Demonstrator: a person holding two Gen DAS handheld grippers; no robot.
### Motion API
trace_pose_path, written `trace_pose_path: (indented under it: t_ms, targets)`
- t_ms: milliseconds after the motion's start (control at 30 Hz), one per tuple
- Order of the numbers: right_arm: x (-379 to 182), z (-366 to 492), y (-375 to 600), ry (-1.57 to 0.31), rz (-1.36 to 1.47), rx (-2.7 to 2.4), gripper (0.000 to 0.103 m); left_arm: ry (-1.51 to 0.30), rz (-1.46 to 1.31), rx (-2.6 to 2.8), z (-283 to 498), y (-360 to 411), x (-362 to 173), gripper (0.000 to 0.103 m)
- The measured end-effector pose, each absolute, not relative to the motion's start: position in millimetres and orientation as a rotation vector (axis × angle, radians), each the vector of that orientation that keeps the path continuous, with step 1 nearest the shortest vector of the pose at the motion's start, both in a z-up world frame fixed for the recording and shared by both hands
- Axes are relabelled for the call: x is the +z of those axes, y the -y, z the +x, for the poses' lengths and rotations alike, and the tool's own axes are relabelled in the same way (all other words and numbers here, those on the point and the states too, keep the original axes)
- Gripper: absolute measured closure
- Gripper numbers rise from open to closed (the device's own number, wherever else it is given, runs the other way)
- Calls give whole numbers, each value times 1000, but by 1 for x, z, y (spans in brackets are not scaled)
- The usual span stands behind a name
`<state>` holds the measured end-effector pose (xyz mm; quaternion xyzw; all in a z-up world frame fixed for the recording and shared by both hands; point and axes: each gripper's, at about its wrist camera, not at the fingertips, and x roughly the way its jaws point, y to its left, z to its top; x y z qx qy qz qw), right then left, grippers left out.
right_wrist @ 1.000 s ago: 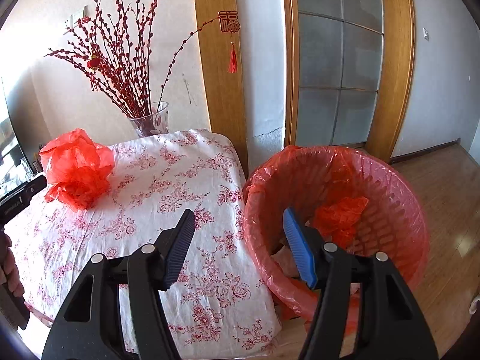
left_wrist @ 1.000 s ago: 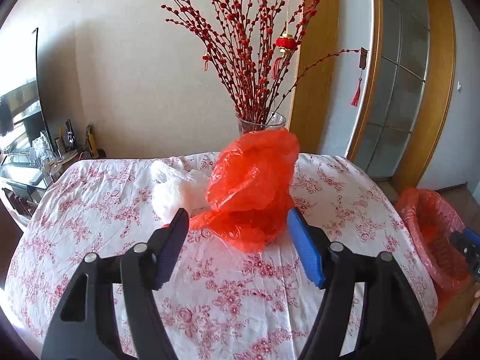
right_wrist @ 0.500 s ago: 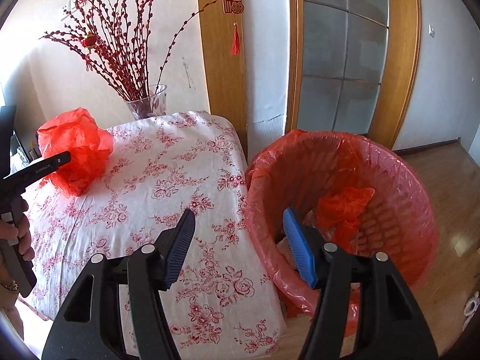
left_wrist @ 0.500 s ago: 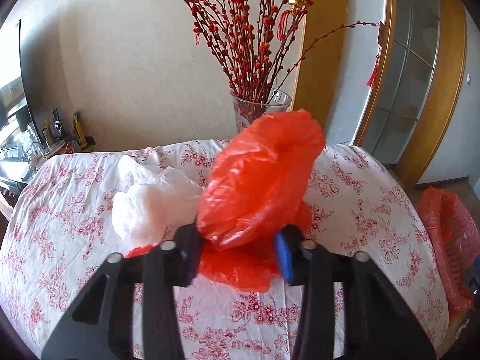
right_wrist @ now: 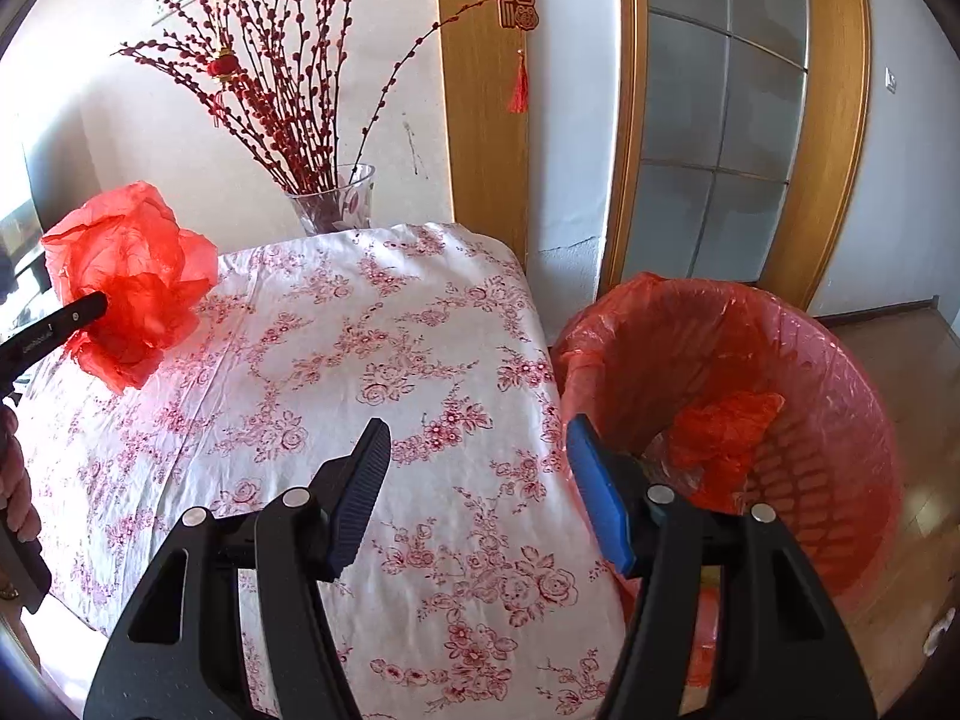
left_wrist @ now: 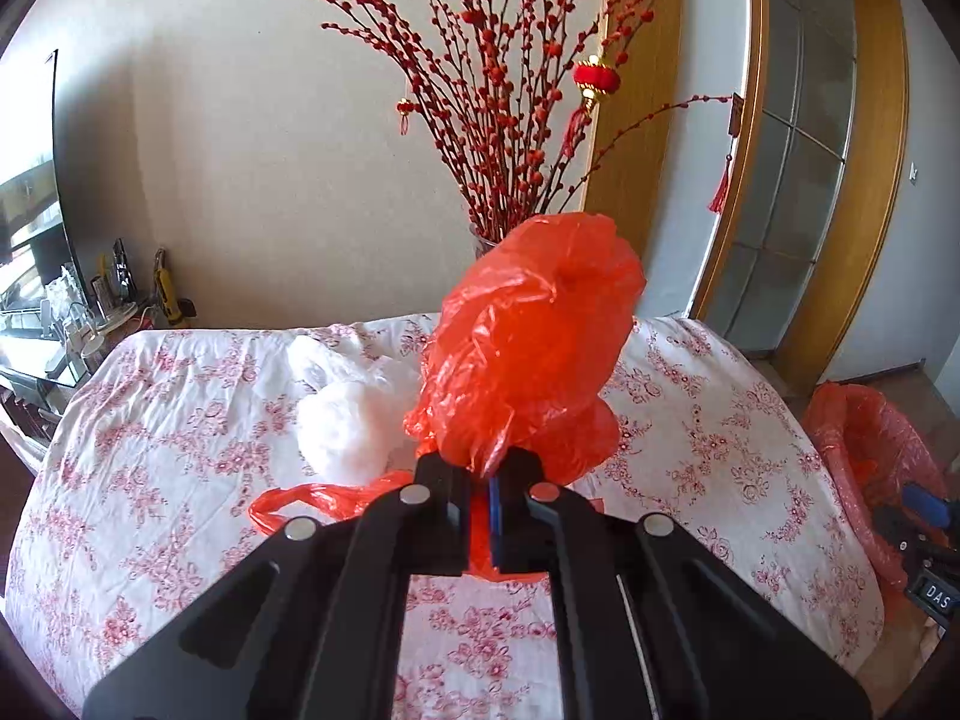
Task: Collect trash
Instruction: 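Close the left tool on the red bag and lift it, then close the right tool on the white plastic bag while the left tool holds the red bag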
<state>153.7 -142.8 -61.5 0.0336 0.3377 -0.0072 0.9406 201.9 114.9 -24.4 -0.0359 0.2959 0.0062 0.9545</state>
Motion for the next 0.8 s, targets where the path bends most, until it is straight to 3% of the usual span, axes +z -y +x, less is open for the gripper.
trace_pose_path:
  t_ms: [433, 667, 800]
  targets:
    - [-56, 166, 76, -678, 64, 118, 42, -547, -101, 141, 161, -184, -5, 97]
    - [-56, 184, 23, -681, 109, 221, 54, -538, -89, 208, 143, -212, -5, 97]
    - [-53, 207, -12, -694, 131, 284, 56, -534, -105, 231, 137, -227, -5, 97]
